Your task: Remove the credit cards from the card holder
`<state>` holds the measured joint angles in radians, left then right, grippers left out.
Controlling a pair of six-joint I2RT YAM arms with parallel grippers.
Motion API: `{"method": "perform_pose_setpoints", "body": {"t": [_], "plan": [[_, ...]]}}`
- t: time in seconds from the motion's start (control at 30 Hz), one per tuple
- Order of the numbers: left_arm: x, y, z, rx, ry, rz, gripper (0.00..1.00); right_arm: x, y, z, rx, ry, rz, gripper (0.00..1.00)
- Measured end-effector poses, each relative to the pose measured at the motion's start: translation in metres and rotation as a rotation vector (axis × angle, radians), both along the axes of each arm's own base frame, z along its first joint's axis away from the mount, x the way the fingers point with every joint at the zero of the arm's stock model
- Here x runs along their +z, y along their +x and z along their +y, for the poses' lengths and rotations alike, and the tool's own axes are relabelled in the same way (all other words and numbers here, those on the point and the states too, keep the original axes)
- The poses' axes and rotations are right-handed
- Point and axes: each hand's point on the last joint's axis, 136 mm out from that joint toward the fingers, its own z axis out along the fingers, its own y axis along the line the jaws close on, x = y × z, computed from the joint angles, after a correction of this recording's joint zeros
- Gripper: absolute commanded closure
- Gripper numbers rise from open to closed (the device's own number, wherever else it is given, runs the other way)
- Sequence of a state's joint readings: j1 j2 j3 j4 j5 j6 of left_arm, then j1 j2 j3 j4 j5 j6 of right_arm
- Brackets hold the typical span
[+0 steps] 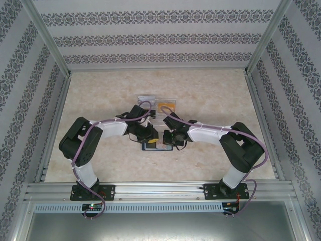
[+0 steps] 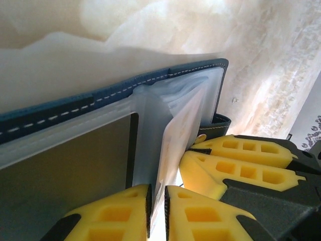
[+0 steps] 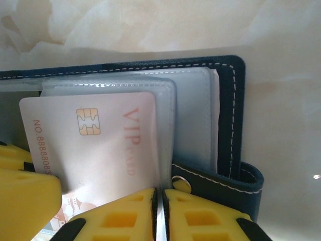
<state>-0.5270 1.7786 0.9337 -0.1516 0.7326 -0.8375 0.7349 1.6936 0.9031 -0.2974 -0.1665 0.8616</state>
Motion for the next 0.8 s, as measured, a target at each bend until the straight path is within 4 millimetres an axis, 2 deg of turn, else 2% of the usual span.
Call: {"method": "perform_pose_setpoints", "body": {"t": [0.47, 0.67, 0.8], "plan": [[0.011, 0.000, 0.000, -0.006, -0.028, -0.026, 0.93, -0.001, 0.000, 0.000, 0.000, 0.000, 0.000, 0.84], [0.012, 0.001, 0.008, -0.007, -0.023, -0.040, 0.96, -0.001, 0.000, 0.000, 0.000, 0.000, 0.000, 0.84], [0.019, 0.000, 0.017, -0.020, -0.005, -0.071, 0.98, -0.001, 0.000, 0.000, 0.000, 0.000, 0.000, 0.84]]}}
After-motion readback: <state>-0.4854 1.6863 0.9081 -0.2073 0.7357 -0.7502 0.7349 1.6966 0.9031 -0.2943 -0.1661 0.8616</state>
